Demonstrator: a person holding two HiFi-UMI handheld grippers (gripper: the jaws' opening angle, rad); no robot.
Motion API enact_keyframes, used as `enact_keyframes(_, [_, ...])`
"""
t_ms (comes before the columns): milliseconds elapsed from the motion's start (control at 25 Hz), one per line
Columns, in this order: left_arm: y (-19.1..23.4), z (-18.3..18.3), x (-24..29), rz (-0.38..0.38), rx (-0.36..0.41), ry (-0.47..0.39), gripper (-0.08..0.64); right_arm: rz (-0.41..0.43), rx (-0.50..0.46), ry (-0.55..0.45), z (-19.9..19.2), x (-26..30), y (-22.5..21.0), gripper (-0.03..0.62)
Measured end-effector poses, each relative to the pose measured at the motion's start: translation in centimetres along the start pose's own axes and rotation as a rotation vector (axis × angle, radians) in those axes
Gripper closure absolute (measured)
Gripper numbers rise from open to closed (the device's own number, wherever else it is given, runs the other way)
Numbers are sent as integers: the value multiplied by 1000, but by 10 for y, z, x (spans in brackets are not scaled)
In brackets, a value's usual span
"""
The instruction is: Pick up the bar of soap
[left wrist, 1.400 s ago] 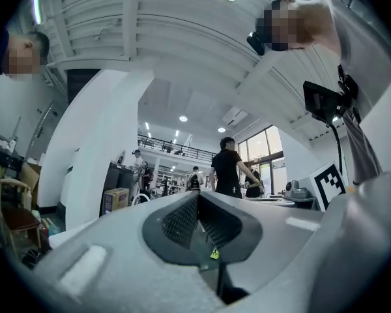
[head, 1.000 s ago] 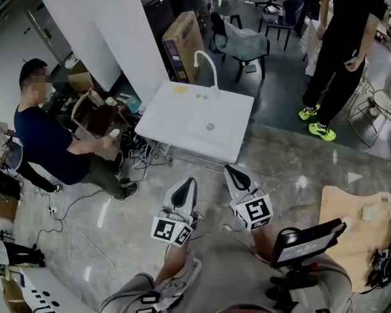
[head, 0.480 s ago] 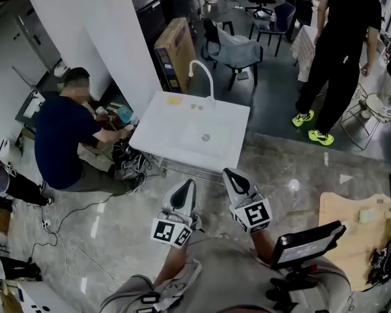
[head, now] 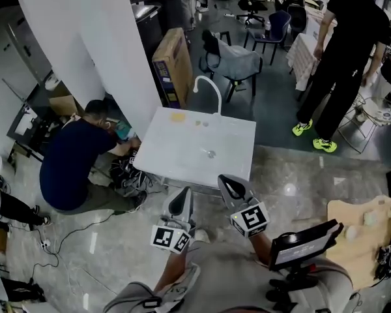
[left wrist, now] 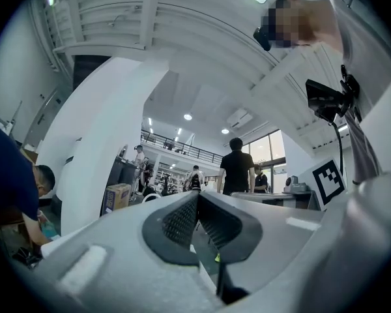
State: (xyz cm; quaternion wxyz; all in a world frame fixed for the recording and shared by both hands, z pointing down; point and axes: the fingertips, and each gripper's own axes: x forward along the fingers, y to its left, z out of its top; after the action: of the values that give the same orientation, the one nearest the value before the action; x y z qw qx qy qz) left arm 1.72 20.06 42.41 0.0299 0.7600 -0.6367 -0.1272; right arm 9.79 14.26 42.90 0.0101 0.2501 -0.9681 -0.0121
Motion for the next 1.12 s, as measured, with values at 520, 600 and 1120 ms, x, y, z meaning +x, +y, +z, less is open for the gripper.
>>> enact_keyframes(520, [93, 10, 9, -18, -14, -14, 569, -80, 15, 40, -14, 62, 11, 591])
enact_keyframes(600, [98, 8, 9, -18, -25, -20, 569, -73, 10, 39, -12, 70, 11, 591])
enact_keyframes(1120, [117, 8, 2, 46, -26, -20, 569, 37, 43, 13, -7, 104, 32, 591])
